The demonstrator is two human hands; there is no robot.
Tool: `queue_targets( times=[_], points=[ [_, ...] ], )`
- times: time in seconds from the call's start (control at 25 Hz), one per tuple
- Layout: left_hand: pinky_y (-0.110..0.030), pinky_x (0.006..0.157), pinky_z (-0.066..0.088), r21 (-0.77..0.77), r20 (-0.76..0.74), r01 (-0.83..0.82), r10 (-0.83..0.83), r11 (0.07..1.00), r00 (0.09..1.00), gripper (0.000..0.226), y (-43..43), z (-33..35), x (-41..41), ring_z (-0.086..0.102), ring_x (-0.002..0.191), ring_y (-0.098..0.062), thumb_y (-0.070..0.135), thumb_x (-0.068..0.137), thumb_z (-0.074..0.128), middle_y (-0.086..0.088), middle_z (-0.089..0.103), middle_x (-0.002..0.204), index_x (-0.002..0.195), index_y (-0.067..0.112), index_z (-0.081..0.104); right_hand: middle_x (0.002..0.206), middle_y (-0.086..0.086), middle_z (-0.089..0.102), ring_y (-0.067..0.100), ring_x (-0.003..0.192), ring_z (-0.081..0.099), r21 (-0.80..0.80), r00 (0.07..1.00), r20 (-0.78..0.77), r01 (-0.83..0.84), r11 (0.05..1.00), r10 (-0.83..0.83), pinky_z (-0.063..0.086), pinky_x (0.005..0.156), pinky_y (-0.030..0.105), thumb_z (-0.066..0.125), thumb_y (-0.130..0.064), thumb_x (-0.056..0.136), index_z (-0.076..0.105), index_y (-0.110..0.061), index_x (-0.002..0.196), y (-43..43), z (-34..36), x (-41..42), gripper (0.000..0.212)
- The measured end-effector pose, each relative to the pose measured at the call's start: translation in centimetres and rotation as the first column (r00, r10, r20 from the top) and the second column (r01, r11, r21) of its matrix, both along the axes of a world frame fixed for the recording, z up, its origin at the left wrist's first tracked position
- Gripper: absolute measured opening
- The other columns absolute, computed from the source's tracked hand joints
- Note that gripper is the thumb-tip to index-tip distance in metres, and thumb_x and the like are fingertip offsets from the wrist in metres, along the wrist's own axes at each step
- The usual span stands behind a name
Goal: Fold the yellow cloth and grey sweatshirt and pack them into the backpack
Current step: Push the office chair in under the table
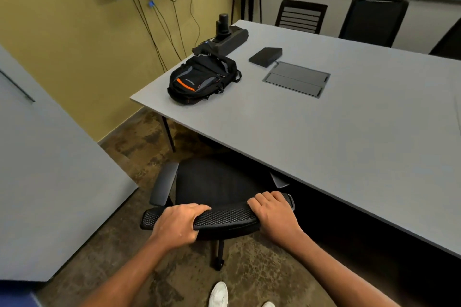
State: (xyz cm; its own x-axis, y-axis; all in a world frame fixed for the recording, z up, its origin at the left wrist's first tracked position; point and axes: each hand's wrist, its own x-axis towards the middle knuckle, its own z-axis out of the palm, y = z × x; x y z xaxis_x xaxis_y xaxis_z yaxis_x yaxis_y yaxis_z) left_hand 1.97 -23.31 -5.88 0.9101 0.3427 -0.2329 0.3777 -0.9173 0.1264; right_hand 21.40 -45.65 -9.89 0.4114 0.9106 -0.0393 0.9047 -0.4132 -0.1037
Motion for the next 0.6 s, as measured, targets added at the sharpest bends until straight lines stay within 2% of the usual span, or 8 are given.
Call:
queue_targets(
  times=[0.2, 0.36, 0.6],
  points=[
    [-0.033, 0.093, 0.057, 0.025, -0.027, 0.156, -0.155, 0.987, 0.987, 0.071, 4.1, 0.3, 4.6, 0.069, 0.119, -0.008, 0.043, 0.077, 0.059, 0.021, 0.071, 0.133, 0.147, 0.051, 0.052, 0.094, -0.007, 0.064, 0.022, 0.088, 0.066, -0.056, 0.987, -0.016, 0.157, 0.986, -0.158, 0.050, 0.081, 0.038, 0.068, -0.017, 0.071, 0.060, -0.026, 0.109, 0.7, 0.6, -0.3, 0.040],
    [-0.035, 0.089, 0.055, 0.024, -0.071, 0.245, -0.243, 0.969, 0.968, 0.064, 6.3, 0.3, 9.1, 0.071, 0.112, -0.013, 0.047, 0.078, 0.060, 0.017, 0.074, 0.123, 0.142, 0.053, 0.052, 0.091, -0.006, 0.065, 0.022, 0.083, 0.066, -0.067, 0.965, 0.008, 0.262, 0.963, -0.262, 0.052, 0.076, 0.038, 0.070, -0.017, 0.069, 0.062, -0.025, 0.109, 1.6, 1.1, 1.0, 0.042],
    [-0.035, 0.086, 0.052, 0.024, -0.089, 0.368, -0.364, 0.930, 0.927, 0.061, 8.5, 1.0, 14.8, 0.071, 0.108, -0.016, 0.041, 0.077, 0.061, 0.013, 0.075, 0.116, 0.137, 0.051, 0.057, 0.088, -0.005, 0.063, 0.024, 0.079, 0.062, -0.102, 0.927, 0.053, 0.374, 0.922, -0.370, 0.045, 0.070, 0.039, 0.065, -0.014, 0.068, 0.064, -0.023, 0.117, 2.5, 1.1, 4.0, 0.050]
  ],
)
